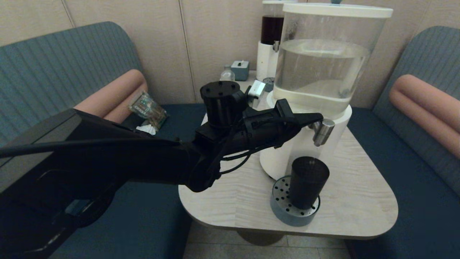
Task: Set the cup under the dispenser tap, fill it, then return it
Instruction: Turn off the faucet
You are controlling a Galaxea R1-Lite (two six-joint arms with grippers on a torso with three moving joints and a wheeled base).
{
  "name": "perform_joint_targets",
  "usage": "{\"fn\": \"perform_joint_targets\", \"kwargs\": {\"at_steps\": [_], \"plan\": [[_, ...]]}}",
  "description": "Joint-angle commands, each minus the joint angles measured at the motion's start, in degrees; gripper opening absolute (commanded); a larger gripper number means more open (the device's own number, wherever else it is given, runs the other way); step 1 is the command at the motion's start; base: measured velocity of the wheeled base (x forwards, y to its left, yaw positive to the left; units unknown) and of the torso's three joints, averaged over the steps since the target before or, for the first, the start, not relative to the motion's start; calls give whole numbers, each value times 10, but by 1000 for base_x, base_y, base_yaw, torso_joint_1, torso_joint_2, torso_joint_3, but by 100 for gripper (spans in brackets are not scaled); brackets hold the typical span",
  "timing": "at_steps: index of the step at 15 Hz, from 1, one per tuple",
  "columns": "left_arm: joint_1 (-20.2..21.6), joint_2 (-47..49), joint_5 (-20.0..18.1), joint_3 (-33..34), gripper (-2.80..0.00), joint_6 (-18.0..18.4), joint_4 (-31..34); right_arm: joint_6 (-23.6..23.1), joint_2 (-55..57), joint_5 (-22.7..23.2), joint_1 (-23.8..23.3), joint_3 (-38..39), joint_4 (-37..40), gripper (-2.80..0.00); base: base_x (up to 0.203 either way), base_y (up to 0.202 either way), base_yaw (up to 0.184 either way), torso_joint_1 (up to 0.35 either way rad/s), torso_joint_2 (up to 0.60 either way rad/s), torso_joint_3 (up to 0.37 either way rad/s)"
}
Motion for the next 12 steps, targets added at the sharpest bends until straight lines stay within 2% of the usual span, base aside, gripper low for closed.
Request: {"fn": "perform_joint_targets", "kwargs": {"at_steps": [1,6,12], "plan": [[-1,9,-2,-2,-280,-3,-4,0,1,0,0,1,0,-280,0,0,0,0,0,0],[-4,26,-2,-6,-280,-3,-8,0,1,0,0,1,0,-280,0,0,0,0,0,0],[-17,54,-3,-49,-280,-3,-7,0,1,0,0,1,0,-280,0,0,0,0,0,0]]}}
